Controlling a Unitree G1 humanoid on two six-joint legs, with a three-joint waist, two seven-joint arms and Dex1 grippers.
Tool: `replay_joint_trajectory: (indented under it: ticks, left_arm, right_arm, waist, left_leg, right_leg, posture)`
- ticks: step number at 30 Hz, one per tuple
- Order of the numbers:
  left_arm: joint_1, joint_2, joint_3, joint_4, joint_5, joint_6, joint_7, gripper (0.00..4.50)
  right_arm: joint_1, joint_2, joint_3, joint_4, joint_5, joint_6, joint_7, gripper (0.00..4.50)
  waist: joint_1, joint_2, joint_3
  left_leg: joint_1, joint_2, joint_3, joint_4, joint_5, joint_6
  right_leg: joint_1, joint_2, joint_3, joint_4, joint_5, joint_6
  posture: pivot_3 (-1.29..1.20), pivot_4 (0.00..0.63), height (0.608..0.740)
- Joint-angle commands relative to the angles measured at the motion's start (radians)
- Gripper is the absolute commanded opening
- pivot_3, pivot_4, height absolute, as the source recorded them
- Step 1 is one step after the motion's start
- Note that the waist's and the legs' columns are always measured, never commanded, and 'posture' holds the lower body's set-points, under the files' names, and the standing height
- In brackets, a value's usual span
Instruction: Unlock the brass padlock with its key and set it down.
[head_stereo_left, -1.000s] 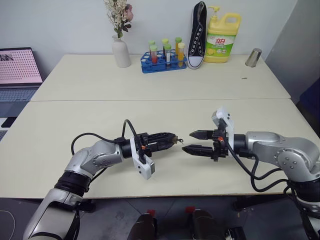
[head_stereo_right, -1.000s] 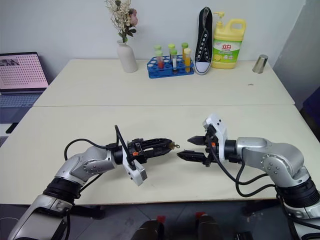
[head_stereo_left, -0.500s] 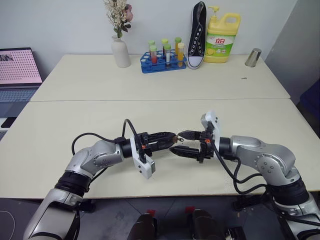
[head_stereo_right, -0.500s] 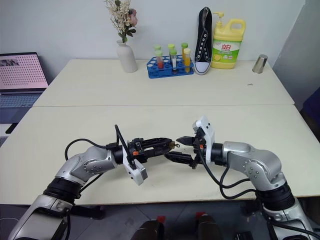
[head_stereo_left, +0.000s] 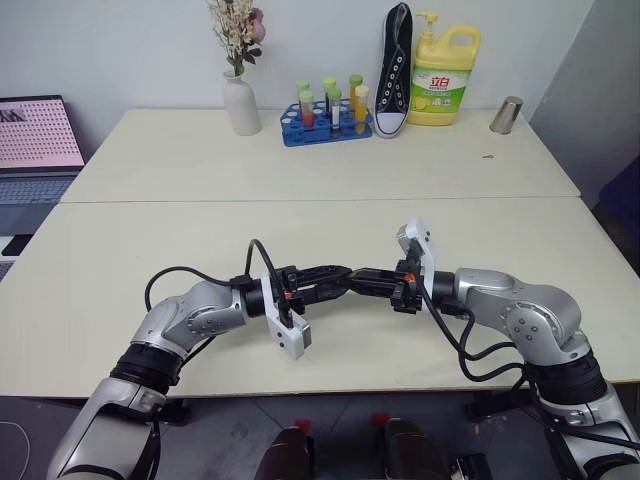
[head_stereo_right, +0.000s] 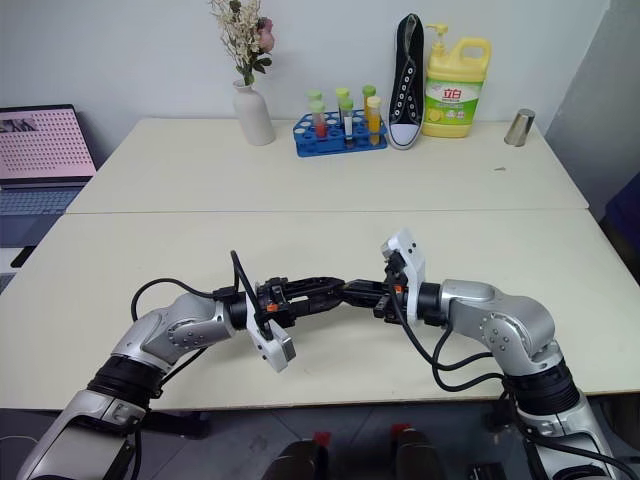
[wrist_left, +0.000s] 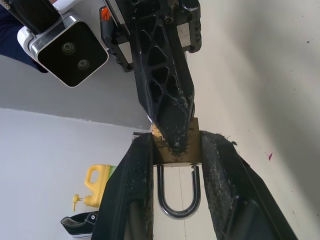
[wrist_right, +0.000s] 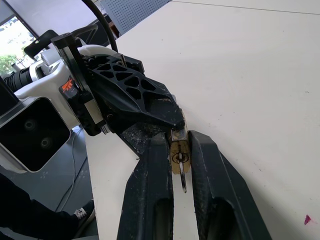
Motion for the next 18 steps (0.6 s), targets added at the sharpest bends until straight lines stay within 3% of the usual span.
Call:
replay_joint_trajectory:
  ticks: [1, 7, 18]
  left_arm:
    - [0.004, -0.003, 0.002, -0.034, -0.028, -0.001, 0.009, 0.97]
    - [0.023, 0.013, -0.018, -0.021, -0.099, 0.007, -0.029, 0.97]
    - [0.135, 0.087, -0.016, -0.096, -0.283, 0.055, -0.126, 4.38]
  right_arm:
    - [-0.019, 0.005, -0.014, -0.03, -0.005, -0.005, 0.023, 0.13]
    - [-0.022, 0.014, -0.018, -0.03, -0.014, -0.002, 0.032, 0.13]
    - [-0.01, -0.032, -0.026, -0.024, -0.068, -0.035, 0.076, 0.13]
  waist:
    - [0.0, 0.0, 0.0]
    - [-0.001, 0.0, 0.0]
    - [-0.001, 0.0, 0.0]
  left_leg:
    - [0.0, 0.0, 0.0, 0.0, 0.0, 0.0]
    - [0.0, 0.0, 0.0, 0.0, 0.0, 0.0]
    - [0.0, 0.0, 0.0, 0.0, 0.0, 0.0]
  right_leg:
    - [0.0, 0.0, 0.0, 0.0, 0.0, 0.0]
    - [0.0, 0.0, 0.0, 0.0, 0.0, 0.0]
    - [0.0, 0.0, 0.0, 0.0, 0.0, 0.0]
  posture:
    - [0.0, 0.15, 0.74]
    - [0.0, 0.15, 0.74]
    - [0.0, 0.15, 0.74]
